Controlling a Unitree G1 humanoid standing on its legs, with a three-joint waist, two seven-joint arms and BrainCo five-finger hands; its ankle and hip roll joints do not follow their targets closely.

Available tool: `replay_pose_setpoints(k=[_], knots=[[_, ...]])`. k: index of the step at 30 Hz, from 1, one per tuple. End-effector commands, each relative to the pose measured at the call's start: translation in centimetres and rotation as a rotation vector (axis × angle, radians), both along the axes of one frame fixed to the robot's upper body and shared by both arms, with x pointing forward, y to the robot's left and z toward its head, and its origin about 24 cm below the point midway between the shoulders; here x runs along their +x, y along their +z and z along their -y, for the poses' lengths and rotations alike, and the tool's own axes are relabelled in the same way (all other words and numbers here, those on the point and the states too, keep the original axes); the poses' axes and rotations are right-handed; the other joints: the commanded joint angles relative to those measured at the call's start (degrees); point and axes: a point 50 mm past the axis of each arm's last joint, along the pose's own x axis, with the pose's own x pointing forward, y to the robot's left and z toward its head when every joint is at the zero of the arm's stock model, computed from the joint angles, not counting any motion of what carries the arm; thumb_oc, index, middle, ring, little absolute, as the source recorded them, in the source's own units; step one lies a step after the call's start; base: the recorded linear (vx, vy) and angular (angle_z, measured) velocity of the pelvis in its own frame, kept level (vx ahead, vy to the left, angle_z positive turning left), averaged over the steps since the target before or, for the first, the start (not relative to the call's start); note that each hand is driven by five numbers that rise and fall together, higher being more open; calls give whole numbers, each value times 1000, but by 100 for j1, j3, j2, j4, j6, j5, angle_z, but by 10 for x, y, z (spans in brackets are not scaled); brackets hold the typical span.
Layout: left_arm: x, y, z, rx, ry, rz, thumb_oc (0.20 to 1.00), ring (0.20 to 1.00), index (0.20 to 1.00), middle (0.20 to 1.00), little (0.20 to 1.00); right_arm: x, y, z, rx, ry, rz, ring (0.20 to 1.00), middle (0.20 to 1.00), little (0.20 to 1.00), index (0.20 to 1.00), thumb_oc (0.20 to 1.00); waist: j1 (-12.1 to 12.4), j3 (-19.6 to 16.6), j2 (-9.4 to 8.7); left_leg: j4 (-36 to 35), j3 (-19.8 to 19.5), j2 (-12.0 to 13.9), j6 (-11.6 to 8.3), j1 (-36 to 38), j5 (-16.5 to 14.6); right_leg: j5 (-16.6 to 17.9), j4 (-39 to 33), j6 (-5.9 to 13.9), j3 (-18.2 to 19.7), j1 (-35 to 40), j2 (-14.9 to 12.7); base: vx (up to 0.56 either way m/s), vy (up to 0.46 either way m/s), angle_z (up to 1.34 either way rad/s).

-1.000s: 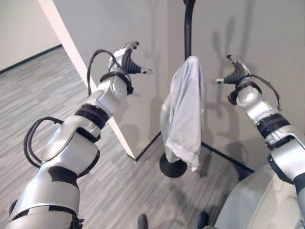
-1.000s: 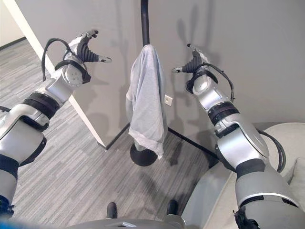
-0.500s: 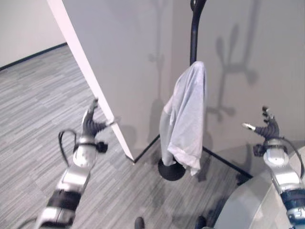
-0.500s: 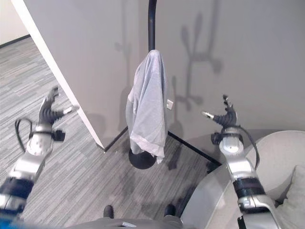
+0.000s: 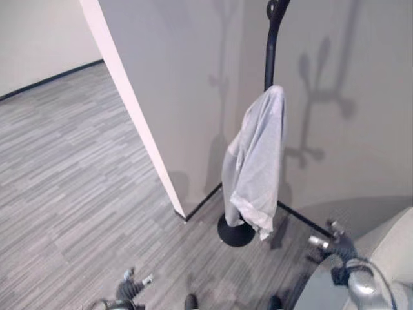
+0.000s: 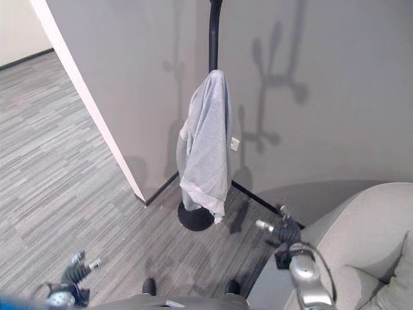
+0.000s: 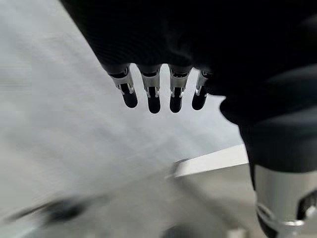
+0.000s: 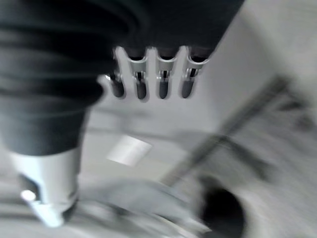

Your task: Hang the clothes on the sofa on the clothes rack.

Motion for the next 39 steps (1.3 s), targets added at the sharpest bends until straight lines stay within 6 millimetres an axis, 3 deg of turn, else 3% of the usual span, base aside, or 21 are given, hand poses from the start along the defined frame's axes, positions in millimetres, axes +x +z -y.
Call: replay_pose_setpoints(k=[1,2,4,6,16,24,39], knots=[[36,9,-5,81,-139,69,1000,1000,1000,1000,1000,28,10,0,-30,1,89,1000,1000,1000,1000,1000,87,12,10,120,169,-291,248,251,-614,-51,102,490,-98,-57,-310,-11,36,1],[26,2,-2,84,-158,-1,1000,1000,1000,1000,1000,14,-9,-6,-13,-21,-23,1000,1000,1000,1000,1000,88,-21,-1,131,164,-320,264,252,-631,-54,102,490,-84,-47,-318,0,0,0],[25,-1,0,89,-182,-34,1000,1000,1000,1000,1000,10,-17,-8,-23,-23,-69,1000,1000,1000,1000,1000,91,-28,-1,137,164,-330,269,265,-646,-64,102,490,-91,-29,-323,0,0,0],[19,-5,2,104,-225,-96,1000,1000,1000,1000,1000,-7,-35,-16,-4,-35,-195,1000,1000,1000,1000,1000,111,-71,-7,159,173,-366,276,309,-687,-61,102,490,-100,18,-344,0,0,0],[26,-6,7,98,-245,-97,1000,1000,1000,1000,1000,-23,-49,-26,15,-31,-308,1000,1000,1000,1000,1000,176,-146,2,149,167,-414,279,433,-724,-57,102,490,-154,118,-378,5,2,1],[30,-9,20,54,-272,-91,1000,1000,1000,1000,1000,-70,-64,-18,20,-129,-506,1000,1000,1000,1000,1000,122,-172,16,122,190,-421,298,443,-725,-57,102,490,-166,112,-360,0,0,0],[24,-12,26,20,-272,-112,1000,1000,1000,1000,1000,-70,-65,-19,49,-164,-492,1000,1000,1000,1000,1000,66,-239,50,104,219,-431,306,504,-745,-61,102,490,-138,114,-348,0,0,0]])
